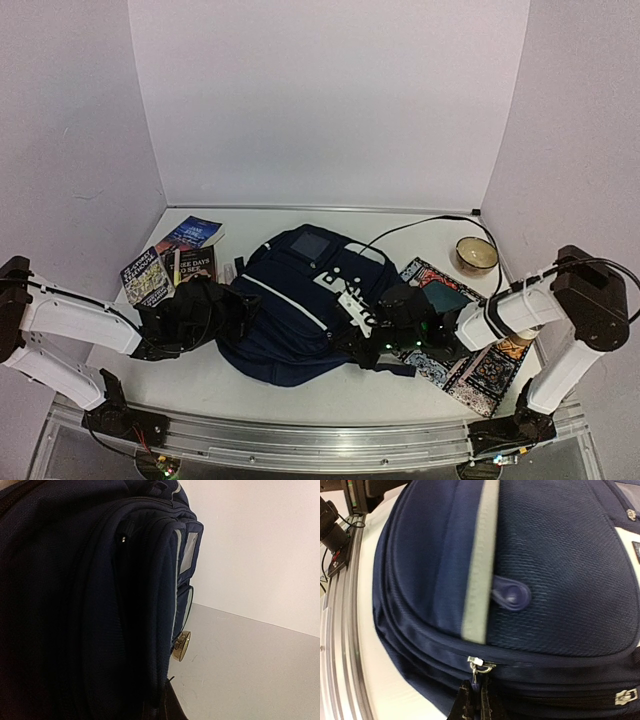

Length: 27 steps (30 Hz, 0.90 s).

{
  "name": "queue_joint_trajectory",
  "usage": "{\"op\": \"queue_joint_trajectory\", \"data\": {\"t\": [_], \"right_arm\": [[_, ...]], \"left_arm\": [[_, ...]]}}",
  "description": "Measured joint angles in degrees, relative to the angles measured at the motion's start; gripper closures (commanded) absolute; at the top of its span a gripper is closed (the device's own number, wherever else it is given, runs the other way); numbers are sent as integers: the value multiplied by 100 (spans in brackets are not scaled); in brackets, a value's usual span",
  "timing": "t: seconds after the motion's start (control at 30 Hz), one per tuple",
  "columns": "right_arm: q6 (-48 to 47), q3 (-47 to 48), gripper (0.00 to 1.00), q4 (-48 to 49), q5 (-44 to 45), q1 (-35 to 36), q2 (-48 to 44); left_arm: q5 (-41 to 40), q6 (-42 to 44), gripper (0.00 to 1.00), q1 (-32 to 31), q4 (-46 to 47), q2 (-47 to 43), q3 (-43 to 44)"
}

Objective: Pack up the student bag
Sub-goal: Pick up the student bag from the upper front pocket, then unzip the upper front pocket of the student bag.

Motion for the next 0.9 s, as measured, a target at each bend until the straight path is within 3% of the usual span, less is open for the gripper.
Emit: {"op": "queue_joint_trajectory", "data": {"t": [0.3,0.53,0.77,0.9], "right_arm": [[436,720,100,-1206,451,562,-375],[819,1657,98,-2083,765,829,10],[1073,2537,80,-2486,859,1000,619],[948,2797,59,-2508,867,1053,685]], "left_arm": [[-164,105,100,-31,160,191,0],[-286,167,100,-93,213,374,11],[-446,231,100,-134,235,386,9],[-520,217,100,-163,330,257,-117]]}}
